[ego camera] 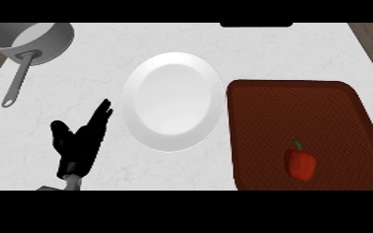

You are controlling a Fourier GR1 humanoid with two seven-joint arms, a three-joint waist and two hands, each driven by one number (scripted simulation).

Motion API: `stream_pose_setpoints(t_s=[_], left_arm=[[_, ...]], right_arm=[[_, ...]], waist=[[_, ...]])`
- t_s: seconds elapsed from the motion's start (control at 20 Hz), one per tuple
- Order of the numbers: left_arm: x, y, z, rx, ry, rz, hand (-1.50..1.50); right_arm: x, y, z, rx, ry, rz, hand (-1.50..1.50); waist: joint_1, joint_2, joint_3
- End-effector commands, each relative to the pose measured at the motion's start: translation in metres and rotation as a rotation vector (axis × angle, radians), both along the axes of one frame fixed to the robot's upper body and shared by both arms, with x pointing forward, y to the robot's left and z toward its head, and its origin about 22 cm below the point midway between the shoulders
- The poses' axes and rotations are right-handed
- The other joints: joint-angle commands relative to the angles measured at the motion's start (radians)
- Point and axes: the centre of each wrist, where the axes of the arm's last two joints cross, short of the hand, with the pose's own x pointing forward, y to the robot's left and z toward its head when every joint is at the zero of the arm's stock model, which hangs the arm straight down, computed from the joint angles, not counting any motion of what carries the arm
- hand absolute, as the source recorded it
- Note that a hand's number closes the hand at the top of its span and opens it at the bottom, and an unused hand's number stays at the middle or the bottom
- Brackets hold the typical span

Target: Pick the bell pepper from the tray and place it in the plate

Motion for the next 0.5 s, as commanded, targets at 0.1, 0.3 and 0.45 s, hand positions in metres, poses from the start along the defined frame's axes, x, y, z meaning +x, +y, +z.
stream_pose_setpoints(t_s=[0.1,0.3,0.45], left_arm=[[-0.007,-0.013,-0.003,-0.007,0.038,-0.006,0.0],[0.004,-0.001,-0.002,-0.019,0.047,-0.005,0.0],[-0.003,-0.004,-0.01,-0.007,0.04,-0.001,0.0]], right_arm=[[0.006,0.046,-0.01,-0.032,0.088,-0.019,-1.5],[0.016,0.062,-0.01,-0.093,0.123,-0.05,-1.5],[0.016,0.067,-0.039,-0.086,0.205,-0.041,-1.5]], waist=[[0.019,0.006,-0.003],[0.015,0.006,-0.004],[0.01,0.005,-0.003]])
